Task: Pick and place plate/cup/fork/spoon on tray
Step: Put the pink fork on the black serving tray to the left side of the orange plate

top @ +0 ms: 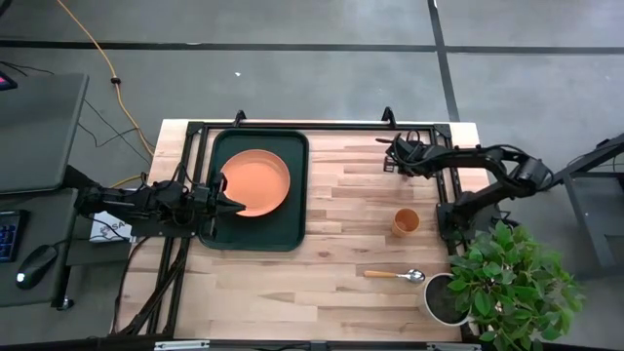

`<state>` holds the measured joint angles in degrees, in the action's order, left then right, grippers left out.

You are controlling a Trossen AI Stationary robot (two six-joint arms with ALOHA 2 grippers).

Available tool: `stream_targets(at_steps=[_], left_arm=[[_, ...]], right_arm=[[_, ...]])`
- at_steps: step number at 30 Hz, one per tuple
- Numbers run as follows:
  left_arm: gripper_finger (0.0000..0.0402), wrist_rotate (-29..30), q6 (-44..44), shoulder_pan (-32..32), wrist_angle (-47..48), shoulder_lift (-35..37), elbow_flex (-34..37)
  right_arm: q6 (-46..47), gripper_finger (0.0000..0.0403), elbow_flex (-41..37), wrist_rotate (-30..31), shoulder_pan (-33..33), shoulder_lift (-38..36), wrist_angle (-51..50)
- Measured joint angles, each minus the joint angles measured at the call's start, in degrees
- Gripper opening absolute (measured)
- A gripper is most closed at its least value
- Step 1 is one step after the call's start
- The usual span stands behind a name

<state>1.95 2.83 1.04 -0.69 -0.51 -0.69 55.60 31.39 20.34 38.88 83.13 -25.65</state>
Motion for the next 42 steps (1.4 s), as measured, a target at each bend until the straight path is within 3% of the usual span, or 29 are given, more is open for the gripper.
stream_targets(at_steps=[19, 37, 42], left_arm=[[0.0003, 0.0, 0.0, 0.0, 0.0, 0.0, 0.0], [0.0003, 0.0, 0.0, 0.0, 0.0, 0.0, 0.0], [0.0003, 0.0, 0.0, 0.0, 0.0, 0.0, 0.0]], right_arm=[[-2.4, 0.0030, 9.8, 2.2, -4.9, 0.2, -8.3], [-11.0, 0.0030, 24.5, 3.0, -14.5, 0.4, -4.0], [-17.0, 0.0030, 29.9, -1.8, -17.6, 4.7, -0.2]])
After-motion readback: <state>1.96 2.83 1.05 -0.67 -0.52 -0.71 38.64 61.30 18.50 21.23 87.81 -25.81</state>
